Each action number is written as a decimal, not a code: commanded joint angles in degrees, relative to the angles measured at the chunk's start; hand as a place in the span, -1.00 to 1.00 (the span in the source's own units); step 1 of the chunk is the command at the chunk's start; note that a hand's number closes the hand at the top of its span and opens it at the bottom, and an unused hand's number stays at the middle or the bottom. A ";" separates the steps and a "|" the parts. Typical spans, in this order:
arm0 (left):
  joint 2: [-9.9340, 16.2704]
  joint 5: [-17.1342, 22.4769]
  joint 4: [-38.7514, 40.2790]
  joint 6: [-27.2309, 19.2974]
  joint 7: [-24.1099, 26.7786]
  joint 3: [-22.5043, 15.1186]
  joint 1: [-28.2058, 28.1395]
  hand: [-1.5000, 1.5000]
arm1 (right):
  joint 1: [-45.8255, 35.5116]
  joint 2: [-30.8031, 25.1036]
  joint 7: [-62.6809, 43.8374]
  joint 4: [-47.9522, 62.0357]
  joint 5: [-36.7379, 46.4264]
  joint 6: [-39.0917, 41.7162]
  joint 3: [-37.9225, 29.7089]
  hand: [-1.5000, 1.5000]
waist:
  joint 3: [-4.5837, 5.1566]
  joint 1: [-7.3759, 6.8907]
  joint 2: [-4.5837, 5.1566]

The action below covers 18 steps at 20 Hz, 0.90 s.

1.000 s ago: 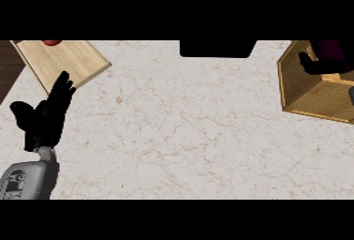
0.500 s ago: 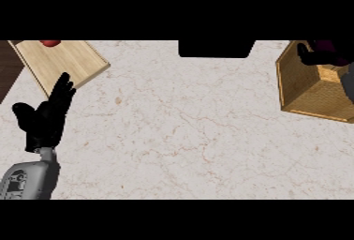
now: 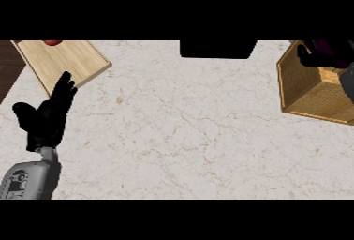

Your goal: Pick the eggplant from the placemat and place it in the basket

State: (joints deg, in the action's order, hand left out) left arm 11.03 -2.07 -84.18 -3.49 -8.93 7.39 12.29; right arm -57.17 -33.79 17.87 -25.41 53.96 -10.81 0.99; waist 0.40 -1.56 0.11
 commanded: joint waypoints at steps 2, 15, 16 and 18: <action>0.38 0.59 -0.33 0.72 -1.55 0.10 1.79 0.00 | 0.03 -0.56 3.61 8.29 0.91 -5.56 -2.05 1.00 | -0.50 -0.56 0.76; 0.13 0.90 -3.69 1.33 -1.15 0.13 -2.47 0.00 | -2.29 -1.69 3.84 13.04 5.13 -7.36 -0.72 1.00 | -0.48 -0.91 0.62; 1.90 2.06 -0.04 2.75 -0.38 2.01 -0.30 0.00 | -0.74 0.83 1.42 13.00 6.25 -8.58 0.45 1.00 | -0.44 -0.25 0.61; 1.78 0.71 -0.15 2.03 -0.37 1.20 0.51 0.00 | -3.13 -0.21 2.53 14.12 5.69 -6.84 -0.40 1.00 | -0.47 -0.78 0.87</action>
State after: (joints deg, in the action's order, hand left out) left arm 11.74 -1.47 -85.27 -2.21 -9.76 7.95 12.23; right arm -60.64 -34.14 20.20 -14.55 58.76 -18.85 0.28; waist 1.09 -2.42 -0.15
